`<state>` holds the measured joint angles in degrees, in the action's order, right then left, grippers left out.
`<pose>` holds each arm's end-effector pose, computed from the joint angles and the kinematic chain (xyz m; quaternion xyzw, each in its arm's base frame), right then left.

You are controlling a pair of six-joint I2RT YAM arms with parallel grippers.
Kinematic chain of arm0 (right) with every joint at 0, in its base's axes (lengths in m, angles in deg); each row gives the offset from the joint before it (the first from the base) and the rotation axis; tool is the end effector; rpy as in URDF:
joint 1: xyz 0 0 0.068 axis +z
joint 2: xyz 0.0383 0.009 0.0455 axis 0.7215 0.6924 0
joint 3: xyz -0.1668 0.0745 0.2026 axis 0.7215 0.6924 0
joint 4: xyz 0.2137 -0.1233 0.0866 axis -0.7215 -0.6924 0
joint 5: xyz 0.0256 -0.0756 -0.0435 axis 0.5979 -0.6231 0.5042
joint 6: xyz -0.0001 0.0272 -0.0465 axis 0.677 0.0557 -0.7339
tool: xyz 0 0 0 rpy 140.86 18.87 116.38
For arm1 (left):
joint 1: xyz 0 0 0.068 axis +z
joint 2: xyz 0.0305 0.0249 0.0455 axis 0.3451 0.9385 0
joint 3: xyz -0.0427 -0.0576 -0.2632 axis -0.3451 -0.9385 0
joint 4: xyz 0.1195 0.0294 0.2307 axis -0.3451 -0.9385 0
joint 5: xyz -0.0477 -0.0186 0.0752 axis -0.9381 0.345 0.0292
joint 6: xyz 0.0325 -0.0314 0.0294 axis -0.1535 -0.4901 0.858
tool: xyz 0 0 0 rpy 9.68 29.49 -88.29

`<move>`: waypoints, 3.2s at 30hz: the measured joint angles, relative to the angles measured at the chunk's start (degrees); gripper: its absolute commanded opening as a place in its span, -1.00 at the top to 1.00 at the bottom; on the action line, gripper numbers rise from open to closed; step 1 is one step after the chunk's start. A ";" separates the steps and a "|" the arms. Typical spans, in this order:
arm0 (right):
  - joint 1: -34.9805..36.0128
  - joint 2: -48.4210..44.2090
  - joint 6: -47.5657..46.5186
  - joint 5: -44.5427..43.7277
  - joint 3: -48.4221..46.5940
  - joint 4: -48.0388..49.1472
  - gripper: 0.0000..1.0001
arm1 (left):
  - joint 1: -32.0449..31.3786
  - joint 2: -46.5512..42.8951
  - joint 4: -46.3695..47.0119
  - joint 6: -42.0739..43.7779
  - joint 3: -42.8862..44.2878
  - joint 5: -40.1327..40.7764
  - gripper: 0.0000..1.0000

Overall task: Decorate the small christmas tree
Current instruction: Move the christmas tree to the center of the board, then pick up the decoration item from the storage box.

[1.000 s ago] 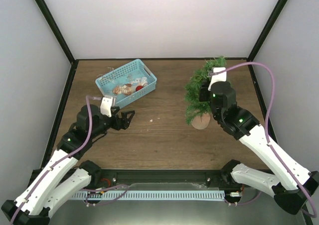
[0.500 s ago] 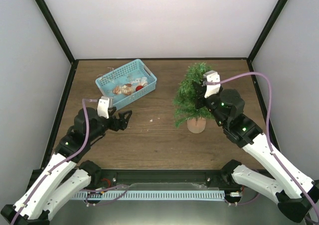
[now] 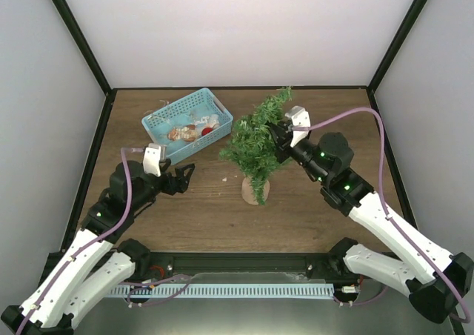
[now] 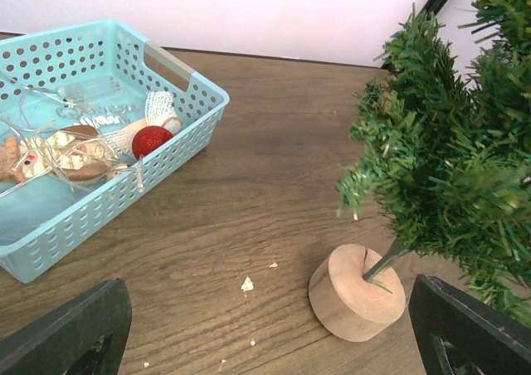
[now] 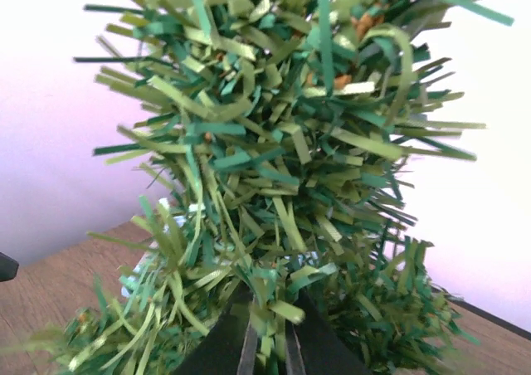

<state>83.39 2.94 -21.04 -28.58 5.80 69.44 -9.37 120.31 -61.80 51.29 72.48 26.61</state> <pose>0.1726 0.1336 0.3760 -0.2514 0.6544 0.2371 0.6725 0.1245 -0.0736 0.3033 0.0975 0.8195 -0.2594 0.5016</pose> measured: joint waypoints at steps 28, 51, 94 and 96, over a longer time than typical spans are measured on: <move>-0.02 -11.17 6.64 0.35 3.19 -10.51 -0.27 | 0.00 5.99 -4.04 -3.02 3.04 7.74 -0.87; -0.02 -27.58 19.41 -3.78 -5.68 -40.68 -1.00 | 23.32 52.78 6.91 -4.79 29.24 11.72 -0.22; -0.02 -28.50 19.39 -6.10 -7.93 -41.33 -0.98 | 26.27 61.66 15.56 -3.37 37.81 -1.86 0.92; -0.02 -28.55 19.34 -6.03 -7.93 -41.05 -0.98 | 26.23 56.19 16.00 -3.41 38.34 -2.23 0.92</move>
<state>83.37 -25.60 -1.69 -34.61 -2.13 28.39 16.86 176.50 -45.80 47.88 110.81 24.38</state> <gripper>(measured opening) 0.989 0.044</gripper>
